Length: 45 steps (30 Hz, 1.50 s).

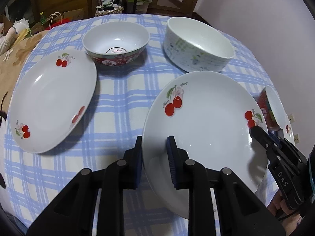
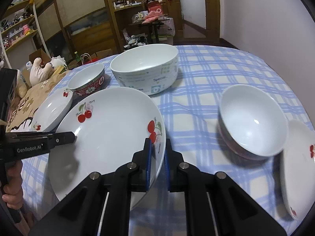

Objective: Organize plates and bowls

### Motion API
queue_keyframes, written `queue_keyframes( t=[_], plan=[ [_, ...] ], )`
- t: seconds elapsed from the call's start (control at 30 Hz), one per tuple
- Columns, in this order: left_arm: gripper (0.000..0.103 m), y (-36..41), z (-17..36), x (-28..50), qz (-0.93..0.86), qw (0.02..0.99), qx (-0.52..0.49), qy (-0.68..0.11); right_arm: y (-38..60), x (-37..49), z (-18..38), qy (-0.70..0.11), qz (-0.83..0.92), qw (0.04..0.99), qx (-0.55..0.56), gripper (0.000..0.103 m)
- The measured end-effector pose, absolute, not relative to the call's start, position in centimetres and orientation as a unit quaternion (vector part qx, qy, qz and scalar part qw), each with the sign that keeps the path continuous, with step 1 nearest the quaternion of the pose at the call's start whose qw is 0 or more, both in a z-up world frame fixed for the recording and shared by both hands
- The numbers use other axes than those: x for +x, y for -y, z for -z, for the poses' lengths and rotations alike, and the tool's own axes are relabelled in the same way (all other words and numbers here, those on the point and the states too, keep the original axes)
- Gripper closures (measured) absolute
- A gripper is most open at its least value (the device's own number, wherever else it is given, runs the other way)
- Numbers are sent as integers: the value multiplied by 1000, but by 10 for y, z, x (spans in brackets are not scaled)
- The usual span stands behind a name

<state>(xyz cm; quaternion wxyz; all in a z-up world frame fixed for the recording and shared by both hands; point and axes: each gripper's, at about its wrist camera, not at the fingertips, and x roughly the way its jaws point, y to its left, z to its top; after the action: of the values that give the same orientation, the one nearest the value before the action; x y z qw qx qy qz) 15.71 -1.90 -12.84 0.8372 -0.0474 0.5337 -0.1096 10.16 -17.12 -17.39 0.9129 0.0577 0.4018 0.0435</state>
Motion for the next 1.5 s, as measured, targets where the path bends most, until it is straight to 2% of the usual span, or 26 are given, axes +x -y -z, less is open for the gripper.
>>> queue_keyframes(
  t=[0.53,1.5],
  plan=[
    [80,39,130,112,121,823,4,-555,181,57,177,-427,-22,902,62,90],
    [81,53,146,126,126,819,11,-559,188,71,193,-443,14,895,47,90]
  ],
)
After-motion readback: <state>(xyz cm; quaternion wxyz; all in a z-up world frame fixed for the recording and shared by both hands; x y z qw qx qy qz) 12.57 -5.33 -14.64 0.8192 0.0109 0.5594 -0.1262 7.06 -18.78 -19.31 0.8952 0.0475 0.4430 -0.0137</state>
